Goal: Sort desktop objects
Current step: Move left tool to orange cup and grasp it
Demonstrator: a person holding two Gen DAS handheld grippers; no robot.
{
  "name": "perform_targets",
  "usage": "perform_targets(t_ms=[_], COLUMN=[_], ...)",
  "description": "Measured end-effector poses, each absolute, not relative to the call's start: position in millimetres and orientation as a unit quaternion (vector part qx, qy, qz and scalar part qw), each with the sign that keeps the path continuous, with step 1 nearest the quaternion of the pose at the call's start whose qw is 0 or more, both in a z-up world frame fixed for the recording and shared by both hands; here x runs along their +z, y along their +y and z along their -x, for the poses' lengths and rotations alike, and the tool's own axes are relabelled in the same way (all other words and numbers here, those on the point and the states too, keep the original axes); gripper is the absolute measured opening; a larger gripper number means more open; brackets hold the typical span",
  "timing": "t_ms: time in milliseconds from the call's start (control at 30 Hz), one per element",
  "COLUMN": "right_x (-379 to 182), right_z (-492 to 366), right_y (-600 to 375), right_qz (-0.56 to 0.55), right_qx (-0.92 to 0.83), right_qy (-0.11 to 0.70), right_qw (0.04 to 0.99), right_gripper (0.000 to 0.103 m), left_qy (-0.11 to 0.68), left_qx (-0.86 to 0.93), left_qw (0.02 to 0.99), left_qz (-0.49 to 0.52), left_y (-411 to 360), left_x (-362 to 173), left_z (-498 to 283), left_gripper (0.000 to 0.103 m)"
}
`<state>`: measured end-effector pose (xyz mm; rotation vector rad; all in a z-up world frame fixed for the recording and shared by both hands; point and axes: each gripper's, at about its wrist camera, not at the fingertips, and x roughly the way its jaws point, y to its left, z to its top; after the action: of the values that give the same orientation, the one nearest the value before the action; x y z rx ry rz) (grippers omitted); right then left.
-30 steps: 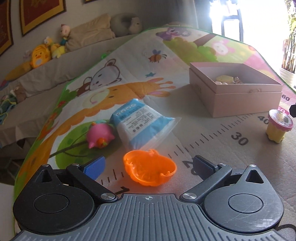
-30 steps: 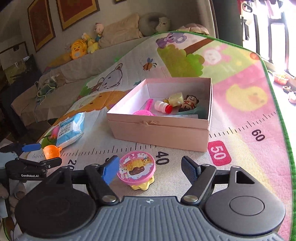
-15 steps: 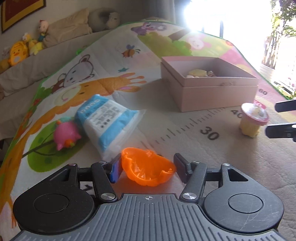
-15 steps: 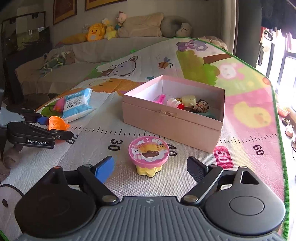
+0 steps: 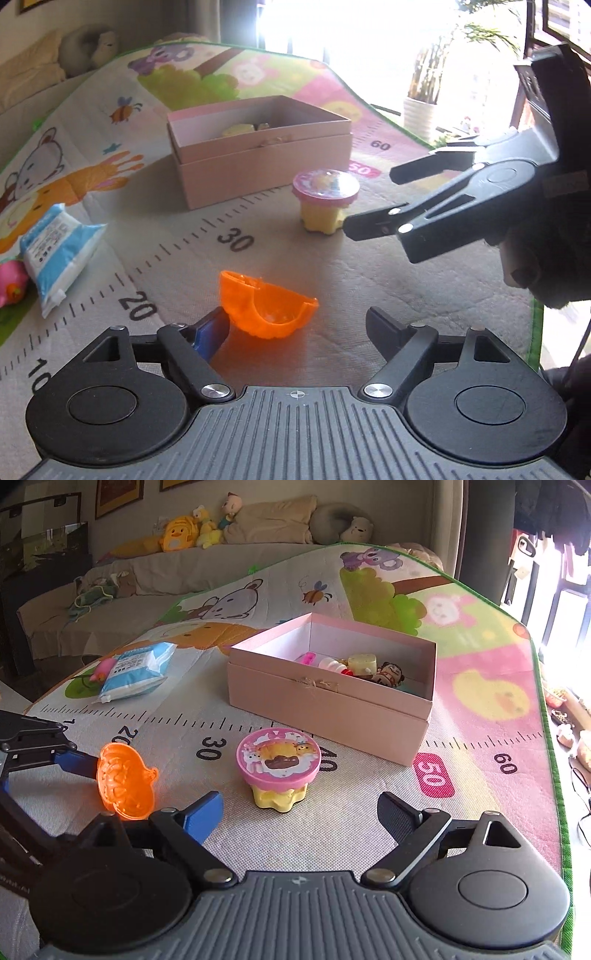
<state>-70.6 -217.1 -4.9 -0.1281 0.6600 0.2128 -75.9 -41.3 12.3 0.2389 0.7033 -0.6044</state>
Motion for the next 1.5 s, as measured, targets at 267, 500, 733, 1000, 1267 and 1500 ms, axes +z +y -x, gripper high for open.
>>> perform_targets(t_ms=[267, 500, 733, 1000, 1267, 1500], right_x=[-15, -28, -33, -34, -33, -34], right_z=[76, 78, 78, 78, 77, 77], right_y=[-228, -231, -236, -238, -239, -237], right_qz=[0.042, 0.026, 0.006, 0.000, -0.004, 0.002], right_qx=[0.089, 0.074, 0.067, 0.073, 0.077, 0.074], right_qy=[0.336, 0.345, 0.345, 0.342, 0.342, 0.343], right_qw=[0.937, 0.935, 0.936, 0.937, 0.936, 0.937], right_gripper=[0.098, 0.099, 0.103, 0.103, 0.103, 0.103], left_qy=[0.318, 0.336, 0.345, 0.330, 0.331, 0.342], left_qx=[-0.253, -0.220, -0.204, -0.232, -0.233, -0.215], left_qw=[0.900, 0.907, 0.910, 0.907, 0.908, 0.910], left_qz=[-0.156, -0.129, -0.109, -0.124, -0.106, -0.087], left_y=[-37, -31, -27, -37, -41, -39], left_x=[13, 6, 3, 1, 3, 4], left_z=[75, 62, 54, 66, 70, 55], left_gripper=[0.096, 0.096, 0.101, 0.101, 0.101, 0.086])
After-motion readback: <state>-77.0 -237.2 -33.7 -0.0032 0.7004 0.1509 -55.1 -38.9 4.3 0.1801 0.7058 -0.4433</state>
